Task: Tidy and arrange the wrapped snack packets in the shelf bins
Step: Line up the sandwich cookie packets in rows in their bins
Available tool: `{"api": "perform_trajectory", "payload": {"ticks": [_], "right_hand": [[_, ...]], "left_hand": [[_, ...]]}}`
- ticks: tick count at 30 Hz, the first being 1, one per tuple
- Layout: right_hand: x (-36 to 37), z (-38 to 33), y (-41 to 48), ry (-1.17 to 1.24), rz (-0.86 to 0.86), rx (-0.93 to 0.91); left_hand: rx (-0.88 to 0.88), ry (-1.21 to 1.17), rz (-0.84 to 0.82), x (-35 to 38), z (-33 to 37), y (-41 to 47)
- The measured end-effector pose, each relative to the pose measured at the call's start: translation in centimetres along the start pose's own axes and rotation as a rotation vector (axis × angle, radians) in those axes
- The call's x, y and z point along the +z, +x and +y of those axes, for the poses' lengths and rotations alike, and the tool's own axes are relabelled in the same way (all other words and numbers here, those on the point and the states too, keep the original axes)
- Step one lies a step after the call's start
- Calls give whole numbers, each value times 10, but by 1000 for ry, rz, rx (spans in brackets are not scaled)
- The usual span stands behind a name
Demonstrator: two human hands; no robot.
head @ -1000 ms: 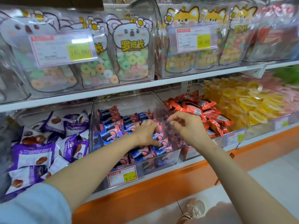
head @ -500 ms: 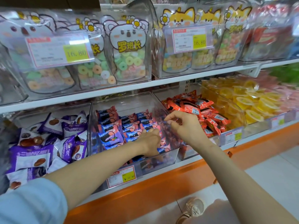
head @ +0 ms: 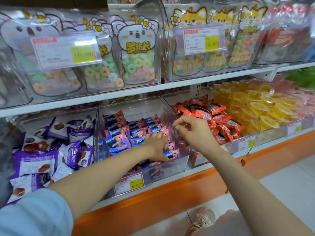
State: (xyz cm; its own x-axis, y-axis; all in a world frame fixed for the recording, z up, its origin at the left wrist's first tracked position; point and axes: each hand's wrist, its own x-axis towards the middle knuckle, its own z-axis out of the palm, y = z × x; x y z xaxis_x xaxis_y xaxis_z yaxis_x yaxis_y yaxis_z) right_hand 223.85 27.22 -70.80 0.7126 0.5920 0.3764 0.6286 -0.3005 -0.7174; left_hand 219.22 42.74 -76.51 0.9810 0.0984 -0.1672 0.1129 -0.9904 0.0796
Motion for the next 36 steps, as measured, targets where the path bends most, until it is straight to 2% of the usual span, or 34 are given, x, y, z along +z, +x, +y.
{"api": "perform_trajectory", "payload": {"ticks": [5,10,15,17,21,24,30,33,36], "right_hand": [[8,-4,5,-31,-12,-25],[33,-24,14,9,-90,-40],[69,-31,41,73,-40,-14],[91,-29,51,82,-120,29],[142,-31,54,6,-409,102],[161,-41,55,-110,-431,132],[157,-51,54,-58,-449,87],[124,-60,62,-11,-368,10],[71,-63,61,-18,-311,-43]], "left_hand": [[-23,19,69,5,5,0],[52,37,49,-12,-3,-19],[-11,-17,230,-47,-53,-86],[-75,-67,298,-56,-77,-112],[-163,-174,411,-62,-106,-141],[-160,-196,422,-60,-114,-152],[-180,-228,469,-64,-114,-151],[-208,-232,518,-69,-100,-141],[-204,-235,488,-74,-79,-124]]}}
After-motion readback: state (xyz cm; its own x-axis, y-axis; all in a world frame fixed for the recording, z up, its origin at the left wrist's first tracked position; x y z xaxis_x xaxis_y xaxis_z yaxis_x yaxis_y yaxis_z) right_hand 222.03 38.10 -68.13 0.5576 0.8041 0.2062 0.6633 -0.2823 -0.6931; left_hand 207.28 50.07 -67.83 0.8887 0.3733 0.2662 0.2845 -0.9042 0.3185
